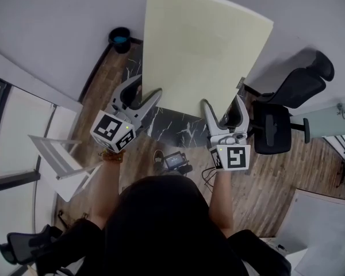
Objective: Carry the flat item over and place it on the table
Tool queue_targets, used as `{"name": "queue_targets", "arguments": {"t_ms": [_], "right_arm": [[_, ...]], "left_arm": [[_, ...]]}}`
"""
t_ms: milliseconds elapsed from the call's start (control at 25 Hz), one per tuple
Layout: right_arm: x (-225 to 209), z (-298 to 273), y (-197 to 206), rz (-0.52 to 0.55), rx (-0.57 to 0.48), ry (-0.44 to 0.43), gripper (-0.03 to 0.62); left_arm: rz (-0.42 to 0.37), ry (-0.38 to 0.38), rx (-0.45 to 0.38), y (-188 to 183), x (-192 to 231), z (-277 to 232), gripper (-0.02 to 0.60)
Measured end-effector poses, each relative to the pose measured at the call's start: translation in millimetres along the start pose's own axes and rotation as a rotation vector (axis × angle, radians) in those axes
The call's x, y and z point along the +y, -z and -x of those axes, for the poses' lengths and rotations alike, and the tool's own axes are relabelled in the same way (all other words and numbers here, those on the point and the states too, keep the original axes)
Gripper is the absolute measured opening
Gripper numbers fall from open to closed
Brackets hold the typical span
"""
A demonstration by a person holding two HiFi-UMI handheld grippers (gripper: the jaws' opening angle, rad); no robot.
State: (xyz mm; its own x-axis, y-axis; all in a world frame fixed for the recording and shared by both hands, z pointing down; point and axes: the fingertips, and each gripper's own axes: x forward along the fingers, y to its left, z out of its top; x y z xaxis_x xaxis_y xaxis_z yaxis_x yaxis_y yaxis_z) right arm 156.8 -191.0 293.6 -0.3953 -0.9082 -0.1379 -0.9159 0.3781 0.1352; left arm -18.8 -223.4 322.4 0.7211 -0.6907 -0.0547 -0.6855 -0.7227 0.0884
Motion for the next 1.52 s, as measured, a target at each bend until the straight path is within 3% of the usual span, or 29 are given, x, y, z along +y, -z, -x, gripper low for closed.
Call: {"name": "queue_targets", "arguments": {"t_ms": [840, 1520], "right_arm": [[-32, -27, 42, -0.079, 0.028, 0.002, 0.338], [-33, -40, 79, -0.140, 0.097, -0.014, 0.337]], "left_arm": [[0.008, -0.022, 0.063, 26, 18, -41, 0.236], [0.075, -0.036, 0.144, 62, 33, -47, 0.236]]}}
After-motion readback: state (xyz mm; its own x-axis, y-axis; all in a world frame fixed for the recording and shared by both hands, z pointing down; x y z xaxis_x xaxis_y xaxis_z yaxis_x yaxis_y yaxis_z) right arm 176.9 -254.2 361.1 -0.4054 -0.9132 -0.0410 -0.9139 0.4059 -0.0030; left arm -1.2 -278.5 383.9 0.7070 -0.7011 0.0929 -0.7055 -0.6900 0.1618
